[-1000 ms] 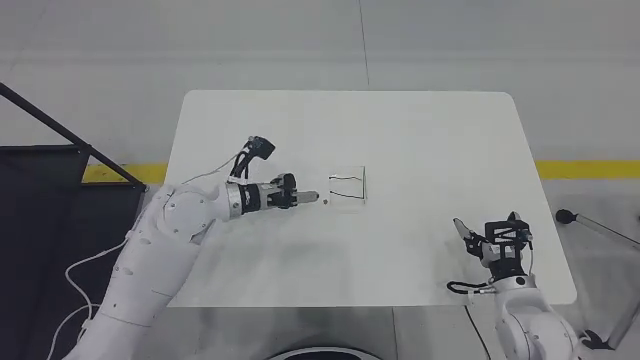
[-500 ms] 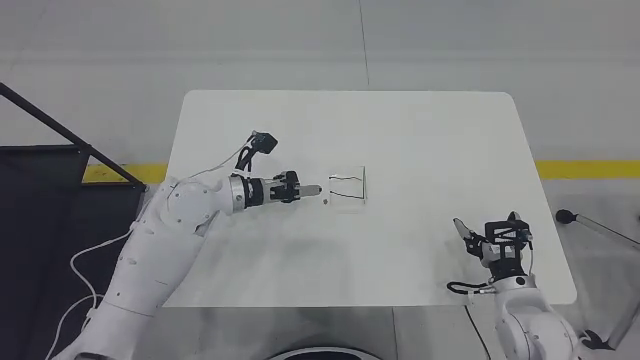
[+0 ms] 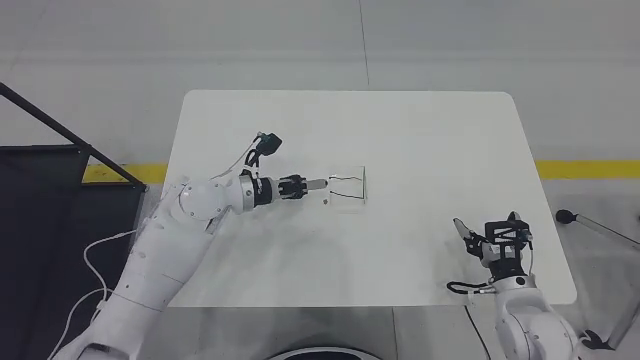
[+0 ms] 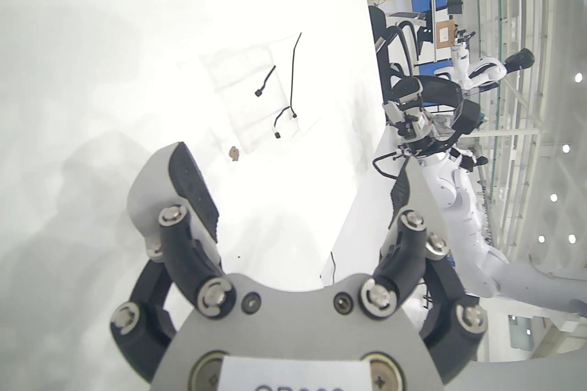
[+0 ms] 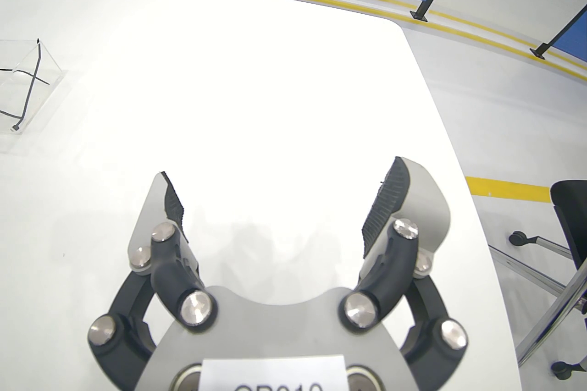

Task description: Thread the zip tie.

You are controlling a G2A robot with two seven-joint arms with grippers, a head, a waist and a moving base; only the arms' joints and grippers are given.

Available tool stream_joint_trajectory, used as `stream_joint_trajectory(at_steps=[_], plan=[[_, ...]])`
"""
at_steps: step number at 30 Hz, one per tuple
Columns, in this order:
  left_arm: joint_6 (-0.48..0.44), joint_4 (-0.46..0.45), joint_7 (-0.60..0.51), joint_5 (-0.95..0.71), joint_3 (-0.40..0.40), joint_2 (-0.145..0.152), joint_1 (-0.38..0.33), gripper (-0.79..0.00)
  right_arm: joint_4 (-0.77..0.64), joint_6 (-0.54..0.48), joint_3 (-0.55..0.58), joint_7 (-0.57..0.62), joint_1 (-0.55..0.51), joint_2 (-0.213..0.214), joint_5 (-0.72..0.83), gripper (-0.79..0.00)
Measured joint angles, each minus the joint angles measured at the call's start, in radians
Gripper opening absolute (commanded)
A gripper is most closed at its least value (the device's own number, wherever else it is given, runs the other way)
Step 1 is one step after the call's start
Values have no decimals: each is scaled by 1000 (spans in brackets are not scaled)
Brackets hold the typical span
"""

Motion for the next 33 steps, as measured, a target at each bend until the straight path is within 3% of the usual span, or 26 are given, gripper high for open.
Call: stream_joint_trajectory(at_steps=[2,10,14,16,23,33], plan=[[20,34,-3,-8,26,-8,-29,-77,0,0,0,0,0,0,0,0],[69,149,30,-18,116,-40,-119,-132,0,0,0,0,0,0,0,0],[72,191,46,-28,146,-54,-149,-311,0,0,0,0,0,0,0,0],[77,205,52,-27,155,-58,-159,-289,0,0,0,0,0,0,0,0],[79,241,74,-25,177,-70,-180,-382,0,0,0,0,0,0,0,0],[69,272,80,-33,193,-82,-194,-437,0,0,0,0,0,0,0,0]])
